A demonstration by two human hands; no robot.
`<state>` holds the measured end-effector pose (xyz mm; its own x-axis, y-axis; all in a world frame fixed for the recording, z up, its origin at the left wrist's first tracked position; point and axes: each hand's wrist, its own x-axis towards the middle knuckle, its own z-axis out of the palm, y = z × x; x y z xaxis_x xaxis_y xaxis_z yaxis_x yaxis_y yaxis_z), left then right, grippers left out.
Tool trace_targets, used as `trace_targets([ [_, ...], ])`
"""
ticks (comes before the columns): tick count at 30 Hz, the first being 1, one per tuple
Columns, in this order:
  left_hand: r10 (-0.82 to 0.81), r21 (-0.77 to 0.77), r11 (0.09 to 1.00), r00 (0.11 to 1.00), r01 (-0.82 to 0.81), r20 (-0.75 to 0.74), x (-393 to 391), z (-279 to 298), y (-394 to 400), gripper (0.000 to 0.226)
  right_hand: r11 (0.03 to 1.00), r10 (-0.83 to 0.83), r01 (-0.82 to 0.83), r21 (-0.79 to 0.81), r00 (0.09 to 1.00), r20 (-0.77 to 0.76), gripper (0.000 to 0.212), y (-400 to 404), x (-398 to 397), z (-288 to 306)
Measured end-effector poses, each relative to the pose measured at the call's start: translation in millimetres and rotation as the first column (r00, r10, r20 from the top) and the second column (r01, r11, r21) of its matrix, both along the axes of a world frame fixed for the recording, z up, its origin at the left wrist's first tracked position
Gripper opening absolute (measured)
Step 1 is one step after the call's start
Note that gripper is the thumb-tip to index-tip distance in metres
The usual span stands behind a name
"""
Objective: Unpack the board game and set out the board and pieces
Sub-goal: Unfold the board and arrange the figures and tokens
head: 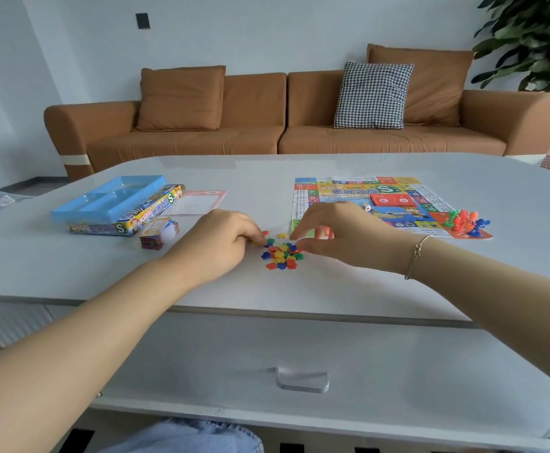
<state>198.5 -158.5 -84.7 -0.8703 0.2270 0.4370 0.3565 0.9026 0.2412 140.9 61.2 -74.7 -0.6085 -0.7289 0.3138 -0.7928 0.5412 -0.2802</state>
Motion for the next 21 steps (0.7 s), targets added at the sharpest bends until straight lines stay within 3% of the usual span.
trace_targets([
  [11,0.051,-0.057,0.997,0.999,-0.052,-0.016,-5,-4,0,0.047,0.997,-0.034,0.032,-0.065,0.999,-0.03,0.01,6,-7,5],
  [14,0.079,-0.052,0.995,0.997,-0.08,-0.014,-8,-5,-3,0.048,0.997,-0.073,0.073,-0.008,0.997,-0.003,0.01,6,-14,4],
  [17,0.099,0.0,0.995,0.995,-0.099,0.006,-10,-6,-2,0.05,0.993,-0.099,0.097,0.064,0.995,0.032,0.017,5,-17,1],
  [21,0.1,0.111,0.989,0.995,-0.097,-0.026,-8,-4,-1,0.053,1.0,-0.025,0.026,-0.009,0.995,0.096,0.033,0,-10,3],
])
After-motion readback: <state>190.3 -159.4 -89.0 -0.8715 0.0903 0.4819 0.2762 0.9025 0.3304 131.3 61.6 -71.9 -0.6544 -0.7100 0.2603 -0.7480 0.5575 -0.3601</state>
